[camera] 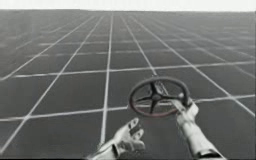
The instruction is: Pick up and drop off the object
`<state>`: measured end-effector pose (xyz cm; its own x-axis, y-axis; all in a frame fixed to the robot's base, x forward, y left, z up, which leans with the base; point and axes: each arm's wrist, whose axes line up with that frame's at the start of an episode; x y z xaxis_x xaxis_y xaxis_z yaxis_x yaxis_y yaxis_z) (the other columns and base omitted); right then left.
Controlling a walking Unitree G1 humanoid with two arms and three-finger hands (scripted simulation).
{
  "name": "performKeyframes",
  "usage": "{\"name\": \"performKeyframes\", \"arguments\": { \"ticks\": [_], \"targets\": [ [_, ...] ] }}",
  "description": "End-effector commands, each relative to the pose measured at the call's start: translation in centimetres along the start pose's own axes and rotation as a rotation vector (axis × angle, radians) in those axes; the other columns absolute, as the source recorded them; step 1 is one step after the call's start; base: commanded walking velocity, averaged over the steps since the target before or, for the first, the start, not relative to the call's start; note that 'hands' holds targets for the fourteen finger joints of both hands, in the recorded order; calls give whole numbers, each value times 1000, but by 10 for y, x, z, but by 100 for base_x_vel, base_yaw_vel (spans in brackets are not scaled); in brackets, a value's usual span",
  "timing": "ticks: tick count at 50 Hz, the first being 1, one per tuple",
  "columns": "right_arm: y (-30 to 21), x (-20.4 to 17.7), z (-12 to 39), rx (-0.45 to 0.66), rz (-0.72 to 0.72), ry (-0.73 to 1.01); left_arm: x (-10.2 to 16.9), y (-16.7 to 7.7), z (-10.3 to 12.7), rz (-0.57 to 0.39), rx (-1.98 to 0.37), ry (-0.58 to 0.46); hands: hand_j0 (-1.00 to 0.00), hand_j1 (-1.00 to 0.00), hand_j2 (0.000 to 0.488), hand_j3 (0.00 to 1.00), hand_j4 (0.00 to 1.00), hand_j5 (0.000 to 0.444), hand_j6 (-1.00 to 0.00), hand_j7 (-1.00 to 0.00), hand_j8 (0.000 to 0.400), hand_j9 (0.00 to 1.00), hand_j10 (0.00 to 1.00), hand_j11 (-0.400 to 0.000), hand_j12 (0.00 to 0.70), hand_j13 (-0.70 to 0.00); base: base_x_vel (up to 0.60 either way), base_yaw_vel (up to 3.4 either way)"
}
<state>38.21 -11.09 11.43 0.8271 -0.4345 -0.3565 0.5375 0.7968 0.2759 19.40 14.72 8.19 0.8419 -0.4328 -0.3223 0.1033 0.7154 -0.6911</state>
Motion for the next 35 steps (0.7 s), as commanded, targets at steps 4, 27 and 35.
{"name": "performKeyframes", "arguments": {
  "ticks": [4,27,35],
  "targets": [
    [8,-5,17,23,26,-50,-1,-3,2,-24,1,-17,0,0,0,1000,1000,0,0,0,0,1000,1000,-400,0,-700,28,133],
    [8,-5,17,23,26,-50,-1,-3,2,-24,1,-17,0,0,0,1000,1000,0,0,0,0,1000,1000,-400,0,-700,38,74],
    [8,-5,17,23,26,-50,-1,-3,2,-24,1,-17,0,0,0,1000,1000,0,0,0,0,1000,1000,-400,0,-700,48,34]
  ]
}}
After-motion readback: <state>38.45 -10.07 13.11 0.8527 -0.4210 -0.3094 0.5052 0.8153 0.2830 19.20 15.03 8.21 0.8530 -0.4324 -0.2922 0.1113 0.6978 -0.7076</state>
